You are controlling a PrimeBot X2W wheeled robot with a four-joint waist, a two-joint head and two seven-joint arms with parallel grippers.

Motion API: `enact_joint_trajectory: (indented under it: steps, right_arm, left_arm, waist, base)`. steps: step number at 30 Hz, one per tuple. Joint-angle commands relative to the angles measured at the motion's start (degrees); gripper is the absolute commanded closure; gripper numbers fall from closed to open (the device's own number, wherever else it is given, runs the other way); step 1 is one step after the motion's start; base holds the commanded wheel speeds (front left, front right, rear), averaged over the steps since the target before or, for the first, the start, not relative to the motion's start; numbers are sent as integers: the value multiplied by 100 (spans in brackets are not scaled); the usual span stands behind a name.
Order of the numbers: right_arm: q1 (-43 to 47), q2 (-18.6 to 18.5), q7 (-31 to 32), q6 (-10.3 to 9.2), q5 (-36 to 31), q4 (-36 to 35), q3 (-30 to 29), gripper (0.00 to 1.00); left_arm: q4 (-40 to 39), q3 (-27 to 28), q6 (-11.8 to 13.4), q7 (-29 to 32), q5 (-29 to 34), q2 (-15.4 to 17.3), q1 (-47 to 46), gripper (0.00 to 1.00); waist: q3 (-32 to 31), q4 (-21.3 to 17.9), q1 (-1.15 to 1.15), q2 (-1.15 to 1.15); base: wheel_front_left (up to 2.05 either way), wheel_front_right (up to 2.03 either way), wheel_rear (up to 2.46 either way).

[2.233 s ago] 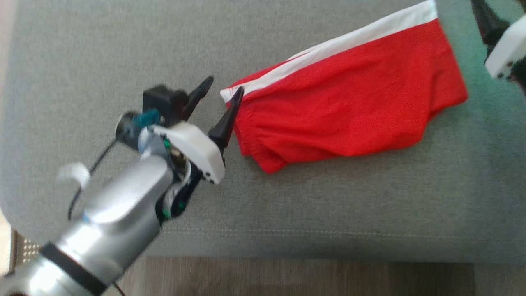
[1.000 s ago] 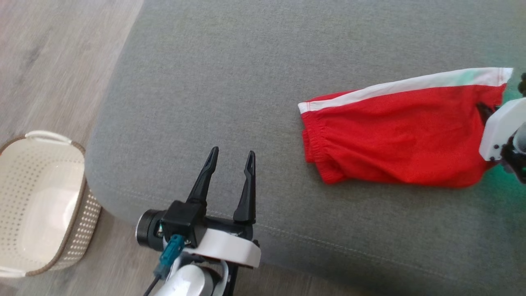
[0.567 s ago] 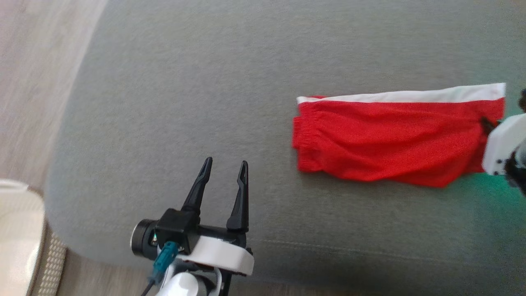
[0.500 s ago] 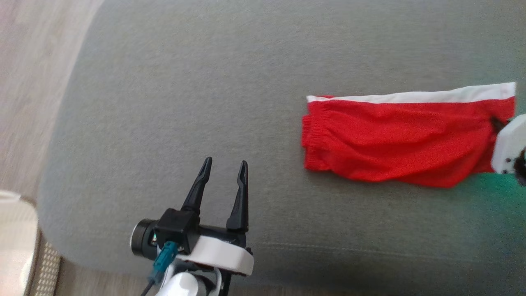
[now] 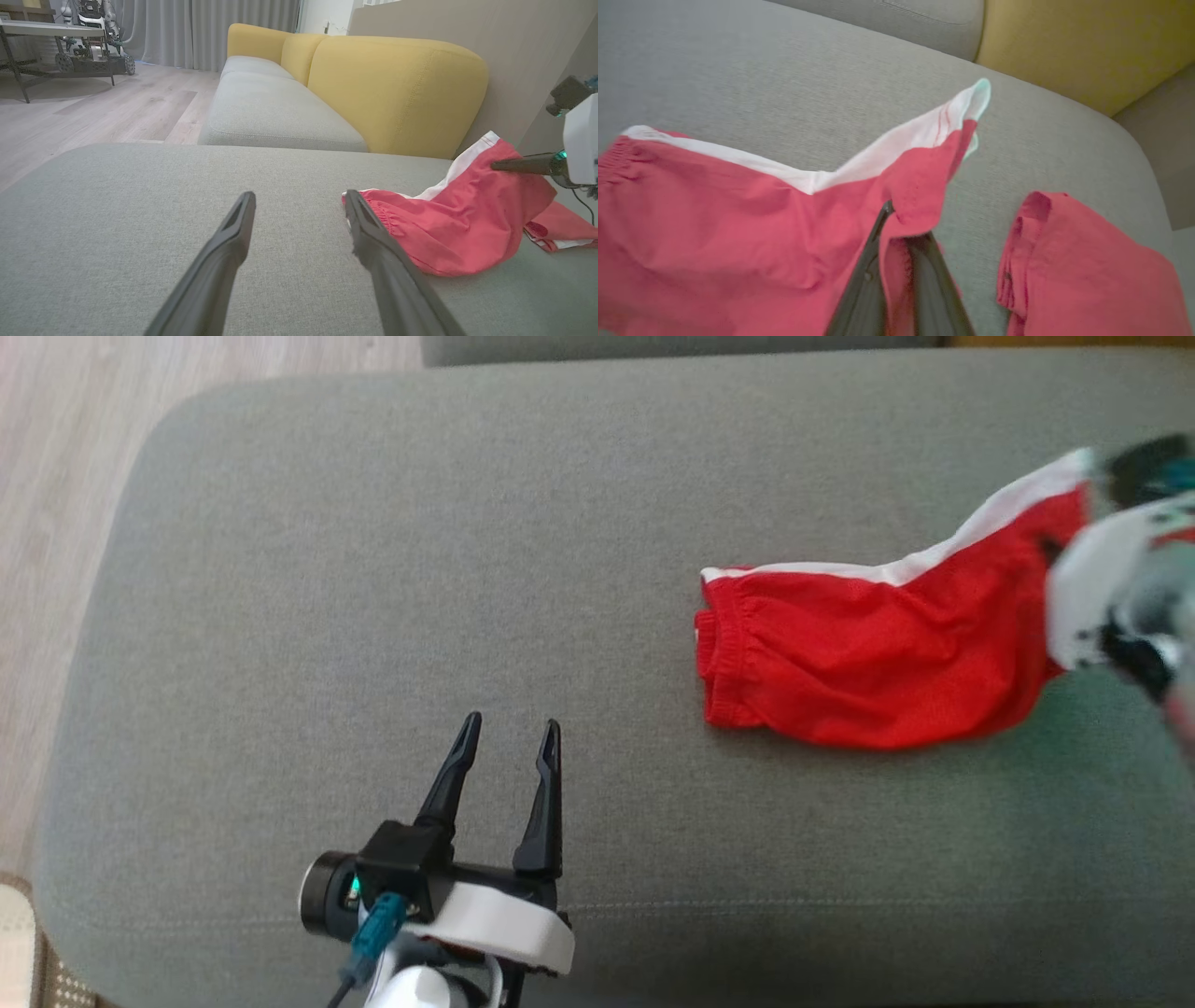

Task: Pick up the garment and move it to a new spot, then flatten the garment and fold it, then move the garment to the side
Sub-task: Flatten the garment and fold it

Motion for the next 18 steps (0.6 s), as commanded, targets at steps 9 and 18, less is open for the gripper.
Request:
enact_joint_trajectory:
  steps: [9, 18]
  right_arm:
    - [-279, 532, 579, -2, 65, -665, 442, 100]
    - [-251, 961, 573, -2, -27, -602, 553, 100]
  left_arm:
    - [-88, 199, -141, -32, -154, -143, -42, 0]
    - [26, 215, -293, -34, -80, -200, 12, 0]
  waist:
    - [-360, 79, 0, 0]
    - [-356, 476, 0, 0]
  base:
    - [0, 0, 0]
    - [0, 0, 0]
